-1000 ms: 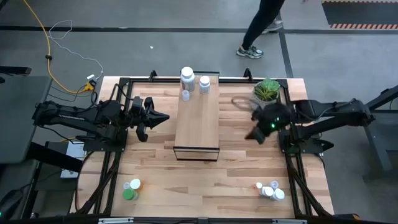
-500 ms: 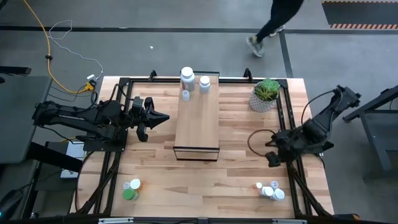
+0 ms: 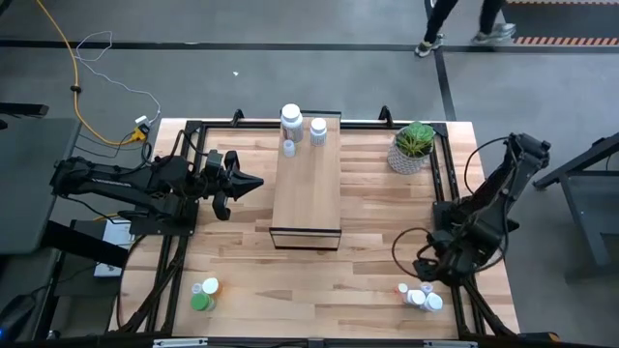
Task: Pick and place medicine bottles onto shelf by color
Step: Put the transparent medicine bottle on the shelf
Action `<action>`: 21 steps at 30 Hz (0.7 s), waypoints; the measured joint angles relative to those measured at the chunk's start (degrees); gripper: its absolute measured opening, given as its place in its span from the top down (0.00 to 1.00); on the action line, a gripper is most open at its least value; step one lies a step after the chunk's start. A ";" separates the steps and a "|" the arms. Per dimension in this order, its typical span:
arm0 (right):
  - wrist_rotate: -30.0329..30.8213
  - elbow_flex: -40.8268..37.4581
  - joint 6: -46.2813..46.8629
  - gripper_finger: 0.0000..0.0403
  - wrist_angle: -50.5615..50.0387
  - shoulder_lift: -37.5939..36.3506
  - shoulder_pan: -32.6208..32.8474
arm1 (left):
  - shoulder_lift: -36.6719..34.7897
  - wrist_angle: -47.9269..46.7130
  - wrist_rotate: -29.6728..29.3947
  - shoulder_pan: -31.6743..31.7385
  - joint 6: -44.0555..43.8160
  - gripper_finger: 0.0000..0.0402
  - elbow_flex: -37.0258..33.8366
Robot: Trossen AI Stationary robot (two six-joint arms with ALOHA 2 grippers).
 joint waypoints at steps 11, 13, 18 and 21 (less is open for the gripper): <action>-0.26 -12.93 1.44 0.17 18.40 -1.66 -1.99 | 0.00 0.02 -0.01 0.00 -1.04 1.00 0.00; -1.70 -12.93 1.34 0.17 17.16 -1.66 -1.86 | 0.00 0.02 -0.22 0.00 -1.07 1.00 0.00; -2.50 -12.93 1.60 0.20 16.21 -1.65 -1.25 | 0.00 0.02 -1.81 0.00 -1.07 1.00 0.00; -2.63 -12.93 2.39 0.23 15.85 -1.19 -1.25 | 0.00 0.02 -1.83 0.00 -1.05 1.00 0.00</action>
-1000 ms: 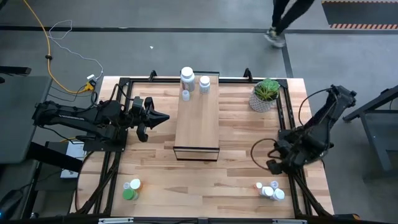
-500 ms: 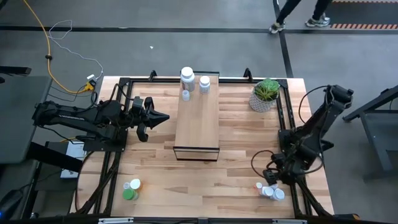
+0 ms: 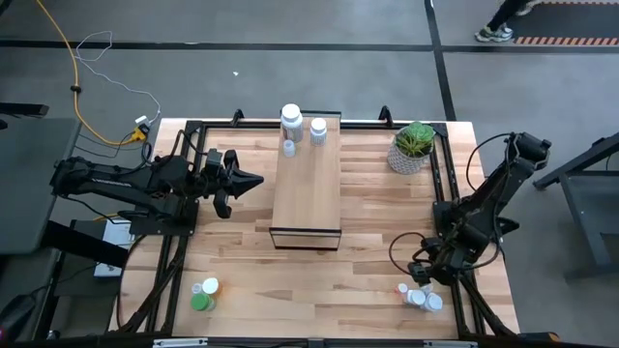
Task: Pick and place medicine bottles onto shelf by color
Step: Put the transparent medicine bottle on the shelf
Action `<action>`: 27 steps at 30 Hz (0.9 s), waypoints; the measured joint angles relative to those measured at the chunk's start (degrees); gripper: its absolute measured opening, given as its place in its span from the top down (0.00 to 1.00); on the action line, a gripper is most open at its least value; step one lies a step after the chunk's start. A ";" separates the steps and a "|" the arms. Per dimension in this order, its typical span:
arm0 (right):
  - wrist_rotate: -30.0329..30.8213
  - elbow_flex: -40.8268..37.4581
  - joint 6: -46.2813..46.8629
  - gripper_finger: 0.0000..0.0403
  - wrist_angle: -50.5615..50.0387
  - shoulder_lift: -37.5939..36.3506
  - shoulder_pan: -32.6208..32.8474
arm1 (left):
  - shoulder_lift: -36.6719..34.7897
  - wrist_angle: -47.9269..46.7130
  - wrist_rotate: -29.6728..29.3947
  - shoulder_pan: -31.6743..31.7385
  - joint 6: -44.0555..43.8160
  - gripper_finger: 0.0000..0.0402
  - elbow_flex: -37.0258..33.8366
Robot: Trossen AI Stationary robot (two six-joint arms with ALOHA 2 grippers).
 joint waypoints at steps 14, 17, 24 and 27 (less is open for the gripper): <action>-3.38 0.00 1.40 0.34 2.16 6.31 -0.07 | 0.00 0.01 -1.03 0.00 0.17 1.00 0.00; -3.38 0.00 1.45 0.36 2.56 6.28 -0.07 | 0.00 0.02 -1.74 0.00 0.90 1.00 0.00; -3.38 0.00 1.55 0.49 2.00 6.28 -0.69 | 0.00 0.02 -2.71 0.00 1.49 1.00 0.00; -3.36 0.00 1.31 0.56 1.77 6.28 -1.22 | 0.00 0.02 -2.71 0.00 1.50 1.00 0.00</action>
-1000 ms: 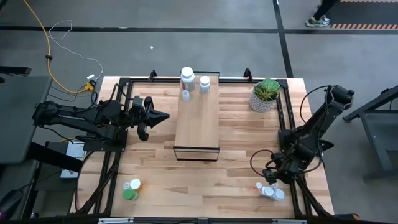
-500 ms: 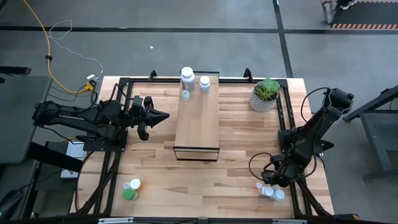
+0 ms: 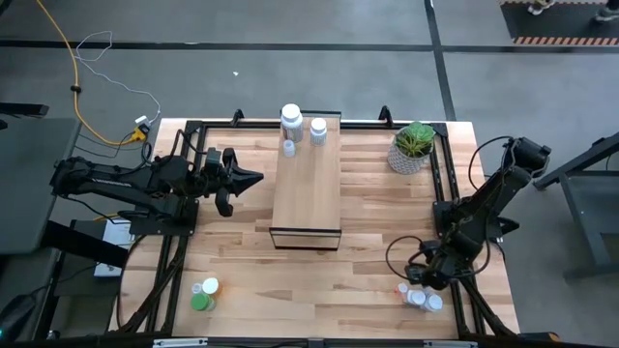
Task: Pick and place medicine bottles onto shelf by color
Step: Put the transparent medicine bottle on the shelf
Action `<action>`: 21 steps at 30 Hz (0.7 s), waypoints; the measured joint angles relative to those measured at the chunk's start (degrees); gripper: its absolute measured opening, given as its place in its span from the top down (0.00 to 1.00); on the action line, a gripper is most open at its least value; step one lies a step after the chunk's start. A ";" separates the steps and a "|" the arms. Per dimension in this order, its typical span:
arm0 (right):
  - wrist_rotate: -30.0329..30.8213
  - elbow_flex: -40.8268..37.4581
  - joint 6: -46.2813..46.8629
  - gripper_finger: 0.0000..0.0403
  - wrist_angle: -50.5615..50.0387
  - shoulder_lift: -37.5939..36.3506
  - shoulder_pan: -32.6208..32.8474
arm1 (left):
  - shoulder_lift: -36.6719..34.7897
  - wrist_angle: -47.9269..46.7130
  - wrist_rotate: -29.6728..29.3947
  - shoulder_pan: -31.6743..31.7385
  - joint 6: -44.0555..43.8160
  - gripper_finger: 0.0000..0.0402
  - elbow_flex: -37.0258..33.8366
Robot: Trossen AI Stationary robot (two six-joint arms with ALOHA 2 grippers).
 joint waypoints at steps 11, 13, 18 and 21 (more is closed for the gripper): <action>-0.06 0.98 -2.29 0.70 0.83 -1.14 -0.11 | 0.00 0.00 0.00 0.00 0.00 1.00 0.00; -0.06 2.00 -3.65 0.69 0.33 -2.59 -0.11 | 0.00 0.00 -0.04 0.00 0.01 1.00 0.00; 1.23 7.79 -6.23 0.69 -7.75 -7.29 -0.27 | 0.00 0.00 -1.19 0.00 0.01 1.00 0.00; 2.63 13.53 -7.88 0.69 -14.85 -9.62 -1.58 | -0.02 0.00 -1.31 0.00 0.01 1.00 0.00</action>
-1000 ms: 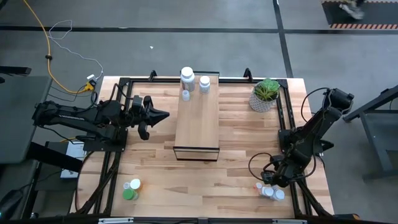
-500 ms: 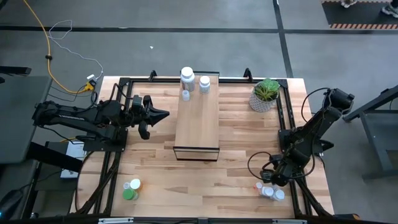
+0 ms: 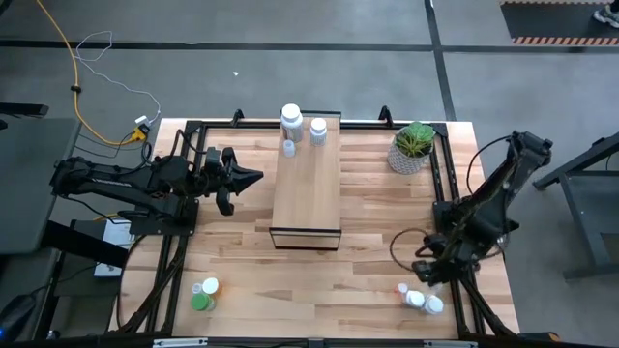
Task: Pick and place medicine bottles onto shelf by color
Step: Put the transparent medicine bottle on the shelf
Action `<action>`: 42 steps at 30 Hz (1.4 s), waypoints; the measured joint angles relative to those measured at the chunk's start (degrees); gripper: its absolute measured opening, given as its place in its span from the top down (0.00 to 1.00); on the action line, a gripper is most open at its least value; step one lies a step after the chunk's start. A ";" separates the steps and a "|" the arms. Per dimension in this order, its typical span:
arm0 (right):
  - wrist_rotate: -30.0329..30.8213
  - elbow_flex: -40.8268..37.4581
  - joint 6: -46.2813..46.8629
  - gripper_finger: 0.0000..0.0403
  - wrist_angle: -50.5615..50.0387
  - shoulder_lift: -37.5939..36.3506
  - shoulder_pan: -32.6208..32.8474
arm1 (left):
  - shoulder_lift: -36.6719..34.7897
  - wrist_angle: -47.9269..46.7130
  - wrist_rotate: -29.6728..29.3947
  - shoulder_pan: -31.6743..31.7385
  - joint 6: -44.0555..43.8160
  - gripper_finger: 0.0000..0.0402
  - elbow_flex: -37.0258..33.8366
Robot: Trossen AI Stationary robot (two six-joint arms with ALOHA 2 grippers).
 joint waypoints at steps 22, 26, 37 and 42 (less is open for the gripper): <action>2.18 46.29 -65.61 0.69 -21.78 19.18 -47.49 | 0.02 0.04 0.02 0.00 -0.46 1.00 0.00; -0.70 55.70 -77.58 0.69 -22.38 27.49 -54.81 | 0.02 0.20 0.02 0.00 -0.48 1.00 0.00; -2.50 78.25 -96.47 0.69 -29.58 48.55 -63.00 | 0.90 0.61 -0.99 0.00 -3.09 1.00 0.05; -5.30 81.52 -101.27 0.69 -31.93 52.65 -62.51 | 5.55 -2.28 -1.05 0.00 -4.01 1.00 1.96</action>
